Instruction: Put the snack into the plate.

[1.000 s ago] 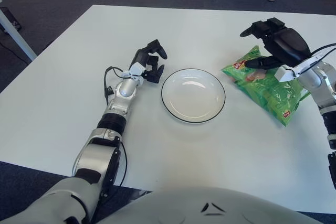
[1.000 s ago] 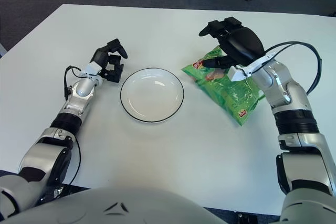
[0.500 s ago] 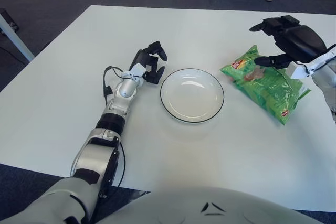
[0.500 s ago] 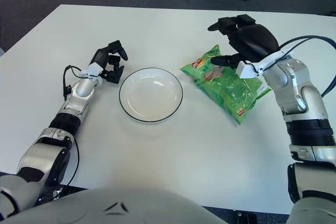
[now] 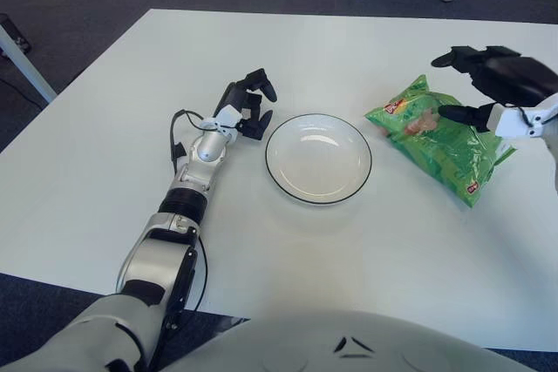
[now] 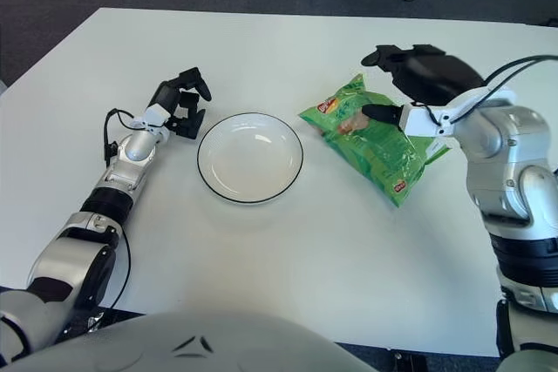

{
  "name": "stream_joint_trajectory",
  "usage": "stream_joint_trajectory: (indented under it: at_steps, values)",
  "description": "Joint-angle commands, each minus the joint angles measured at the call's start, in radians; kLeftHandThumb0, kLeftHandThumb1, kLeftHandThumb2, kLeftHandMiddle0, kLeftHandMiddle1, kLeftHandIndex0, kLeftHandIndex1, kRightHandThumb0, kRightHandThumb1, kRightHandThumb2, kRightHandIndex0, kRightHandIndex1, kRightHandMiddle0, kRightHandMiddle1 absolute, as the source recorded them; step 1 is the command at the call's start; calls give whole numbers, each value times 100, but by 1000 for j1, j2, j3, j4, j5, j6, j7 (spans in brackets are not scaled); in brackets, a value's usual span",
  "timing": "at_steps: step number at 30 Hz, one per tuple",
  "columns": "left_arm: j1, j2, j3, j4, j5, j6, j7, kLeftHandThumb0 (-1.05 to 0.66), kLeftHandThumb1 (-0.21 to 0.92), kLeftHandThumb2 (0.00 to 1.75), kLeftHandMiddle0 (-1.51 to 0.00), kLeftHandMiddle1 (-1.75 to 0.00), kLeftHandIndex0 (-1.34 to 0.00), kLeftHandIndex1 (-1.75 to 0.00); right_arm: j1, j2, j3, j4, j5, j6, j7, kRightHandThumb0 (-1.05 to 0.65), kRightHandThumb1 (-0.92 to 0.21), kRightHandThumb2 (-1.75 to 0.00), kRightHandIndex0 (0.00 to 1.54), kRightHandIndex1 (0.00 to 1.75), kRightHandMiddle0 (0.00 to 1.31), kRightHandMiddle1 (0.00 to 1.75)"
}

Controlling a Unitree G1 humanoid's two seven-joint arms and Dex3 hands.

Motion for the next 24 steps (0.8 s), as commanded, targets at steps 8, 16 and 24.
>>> stream_joint_trajectory:
  at_steps: [8, 16, 24]
  values:
    - [52, 7, 6, 109, -38, -3, -44, -50, 27, 138, -128, -175, -65, -175, -54, -25, 68, -24, -113, 135, 119, -105, -92, -100, 6, 35, 0, 36]
    - [34, 13, 20, 140, -58, -7, -68, -50, 27, 137, -129, -175, -65, -175, -57, -32, 82, -36, -145, 175, 175, -105, -92, -102, 7, 34, 0, 30]
    - [19, 17, 24, 169, -71, -17, -78, -50, 27, 138, -129, -175, -65, -175, -34, -52, 65, -66, -122, 200, 258, -105, -92, -103, 12, 36, 0, 24]
